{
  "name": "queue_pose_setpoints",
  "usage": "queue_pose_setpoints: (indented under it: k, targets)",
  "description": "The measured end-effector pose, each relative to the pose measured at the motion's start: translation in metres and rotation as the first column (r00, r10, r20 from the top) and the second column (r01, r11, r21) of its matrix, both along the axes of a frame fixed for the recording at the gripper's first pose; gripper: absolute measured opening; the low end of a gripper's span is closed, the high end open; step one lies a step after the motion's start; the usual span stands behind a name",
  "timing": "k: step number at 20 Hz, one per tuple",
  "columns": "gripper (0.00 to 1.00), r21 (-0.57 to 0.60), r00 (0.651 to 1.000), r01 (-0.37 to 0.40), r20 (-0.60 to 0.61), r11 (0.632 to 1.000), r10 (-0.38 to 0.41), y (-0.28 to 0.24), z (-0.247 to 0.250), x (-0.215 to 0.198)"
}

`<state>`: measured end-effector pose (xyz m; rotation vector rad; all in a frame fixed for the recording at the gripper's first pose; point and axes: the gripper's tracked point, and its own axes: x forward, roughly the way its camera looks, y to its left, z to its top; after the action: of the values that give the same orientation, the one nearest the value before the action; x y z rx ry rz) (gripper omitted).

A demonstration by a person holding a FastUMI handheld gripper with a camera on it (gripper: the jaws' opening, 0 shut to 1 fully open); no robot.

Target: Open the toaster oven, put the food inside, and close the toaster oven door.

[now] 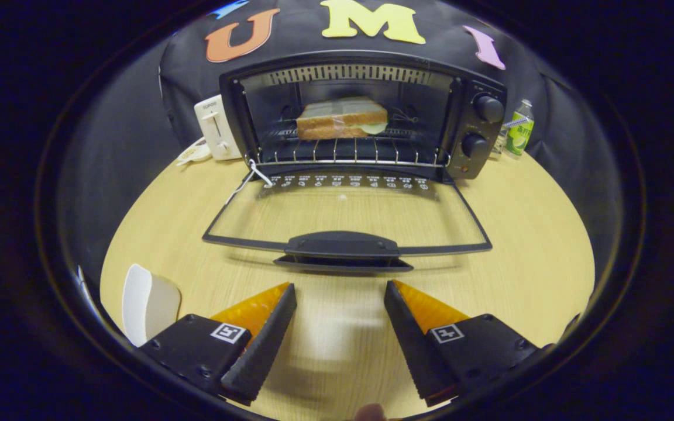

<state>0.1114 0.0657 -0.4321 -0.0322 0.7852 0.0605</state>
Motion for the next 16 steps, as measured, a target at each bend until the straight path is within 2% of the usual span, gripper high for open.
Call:
queue_pose_setpoints:
  k: [6,10,16]
  targets:
    - [0.99,-0.038,0.999,0.043,-0.012,0.998,-0.043,-0.004,-0.004,-0.001]
    - [0.99,0.022,0.995,0.09,-0.052,0.996,-0.089,-0.002,0.009,-0.002]
    - [0.99,-0.03,0.996,0.059,0.063,0.998,-0.057,0.0,0.062,-0.008]
